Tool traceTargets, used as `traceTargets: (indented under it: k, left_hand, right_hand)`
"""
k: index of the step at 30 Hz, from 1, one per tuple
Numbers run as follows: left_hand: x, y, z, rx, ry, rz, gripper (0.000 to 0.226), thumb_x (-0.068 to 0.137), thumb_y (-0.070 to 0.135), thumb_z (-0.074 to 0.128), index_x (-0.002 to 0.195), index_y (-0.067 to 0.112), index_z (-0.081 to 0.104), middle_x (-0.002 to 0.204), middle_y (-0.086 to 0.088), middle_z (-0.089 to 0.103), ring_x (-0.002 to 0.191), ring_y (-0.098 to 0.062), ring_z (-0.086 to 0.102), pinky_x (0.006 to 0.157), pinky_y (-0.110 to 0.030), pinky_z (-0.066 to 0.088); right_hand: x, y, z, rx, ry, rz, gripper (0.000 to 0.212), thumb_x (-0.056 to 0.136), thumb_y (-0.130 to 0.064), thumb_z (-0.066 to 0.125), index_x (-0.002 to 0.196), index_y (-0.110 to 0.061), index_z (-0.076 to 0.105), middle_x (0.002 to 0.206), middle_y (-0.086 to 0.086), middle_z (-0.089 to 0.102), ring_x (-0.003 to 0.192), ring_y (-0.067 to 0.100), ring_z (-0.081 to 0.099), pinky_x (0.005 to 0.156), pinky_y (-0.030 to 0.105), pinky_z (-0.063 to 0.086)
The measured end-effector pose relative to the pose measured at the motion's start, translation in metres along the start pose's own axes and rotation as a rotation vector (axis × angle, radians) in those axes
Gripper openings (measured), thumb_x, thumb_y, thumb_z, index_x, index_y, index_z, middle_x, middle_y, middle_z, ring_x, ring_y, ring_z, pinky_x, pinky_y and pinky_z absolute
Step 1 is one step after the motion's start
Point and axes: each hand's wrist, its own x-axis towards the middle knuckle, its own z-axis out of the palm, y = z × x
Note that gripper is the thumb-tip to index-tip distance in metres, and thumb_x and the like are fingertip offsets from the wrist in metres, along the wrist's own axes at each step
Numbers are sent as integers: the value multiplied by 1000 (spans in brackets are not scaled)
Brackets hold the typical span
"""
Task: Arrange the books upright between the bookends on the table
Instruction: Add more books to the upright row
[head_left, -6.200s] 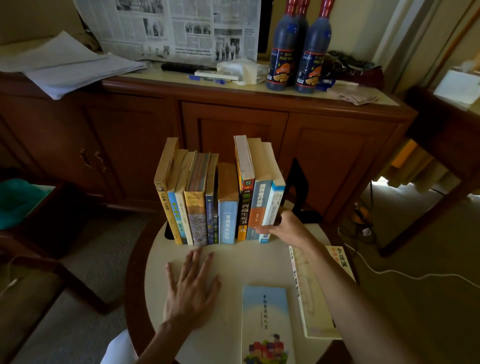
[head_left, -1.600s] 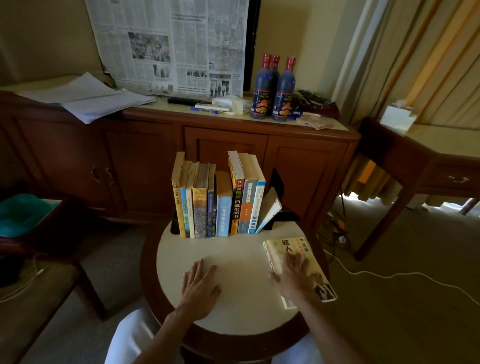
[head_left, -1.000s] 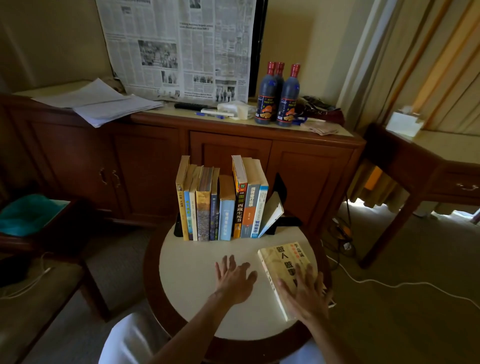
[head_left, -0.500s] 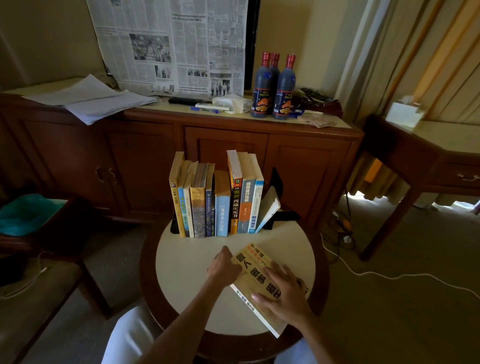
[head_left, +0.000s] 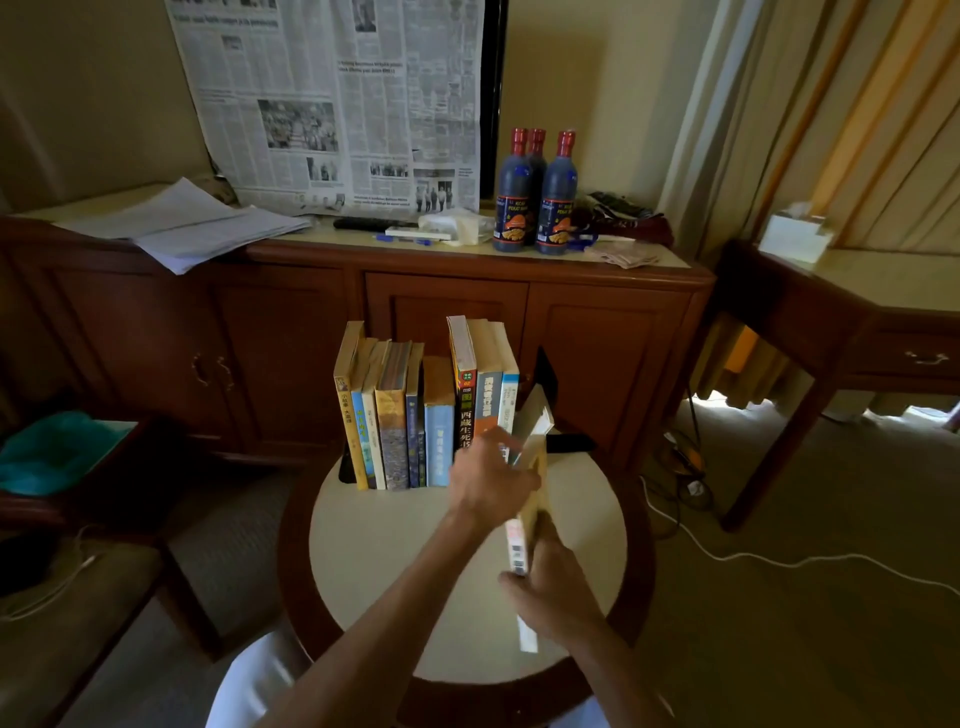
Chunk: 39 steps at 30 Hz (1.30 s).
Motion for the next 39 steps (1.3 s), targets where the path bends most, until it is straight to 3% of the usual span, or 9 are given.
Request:
traceTargets:
  k: [2, 5, 7, 11, 14, 17, 20, 27, 39]
  left_hand:
    - [-7, 19, 4, -11, 85, 175, 27, 81, 30, 72, 105, 25, 60, 90, 2, 71, 65, -11, 67, 50, -23, 54]
    - [2, 26, 5, -161, 99, 320, 16, 96, 28, 59, 107, 16, 62, 88, -3, 73, 73, -16, 72, 56, -25, 59]
    - [21, 13, 10, -95, 40, 330, 19, 102, 28, 50, 111, 16, 61, 96, -1, 74, 81, -16, 73, 60, -22, 59]
    - [67, -14, 32, 375, 22, 552, 25, 98, 17, 51, 122, 16, 58, 118, -4, 68, 107, -21, 66, 86, -32, 55]
    - [99, -17, 46, 781, -69, 738, 52, 92, 19, 62, 142, 15, 46, 149, -6, 47, 143, -24, 35, 118, -48, 27]
    - [116, -17, 58, 1103, -138, 878, 60, 97, 27, 56, 151, 15, 34, 161, -8, 28, 151, -26, 18, 121, -54, 6]
    - [121, -24, 65, 1351, -148, 1015, 52, 97, 30, 56, 145, 14, 44, 157, -11, 37, 148, -31, 26, 119, -58, 9]
    - [127, -47, 67, 1239, -168, 921, 63, 100, 26, 51, 154, 9, 25, 163, -15, 19, 152, -34, 8, 118, -50, 4]
    - [119, -47, 44, 1510, -115, 905, 57, 97, 37, 52, 146, 10, 40, 159, -24, 23, 151, -39, 7, 115, -64, -7]
  right_hand:
    - [2, -4, -14, 66, 160, 33, 51, 81, -7, 64, 130, -5, 52, 107, 12, 70, 90, 26, 70, 58, 5, 46]
    - [6, 17, -30, 303, 258, 78, 45, 81, 11, 54, 125, 1, 61, 118, 14, 68, 110, 31, 64, 72, 15, 55]
    - [-1, 35, -28, 376, 263, 122, 44, 84, 14, 55, 127, 4, 59, 121, 15, 65, 114, 33, 61, 66, 11, 54]
    - [-17, 57, -15, 416, 309, 136, 46, 88, 3, 65, 132, 5, 53, 111, 7, 59, 107, 25, 60, 69, 10, 48]
    - [-16, 69, -14, 427, 280, 136, 47, 91, -6, 66, 134, 4, 52, 121, 12, 61, 107, 19, 57, 80, 14, 51]
    - [-8, 80, -17, 463, 308, 170, 46, 91, -9, 66, 134, 2, 53, 125, 14, 62, 109, 22, 61, 91, 32, 54]
    - [0, 94, -22, 460, 328, 179, 47, 90, -12, 67, 134, 0, 54, 123, 15, 64, 106, 24, 63, 88, 34, 55]
    - [12, 108, -23, 478, 304, 152, 49, 90, -12, 66, 136, -4, 51, 124, 9, 63, 111, 22, 62, 86, 28, 55]
    - [78, 64, -17, 506, 306, 107, 42, 95, -18, 62, 133, -3, 52, 124, 10, 61, 99, 13, 60, 66, 10, 53]
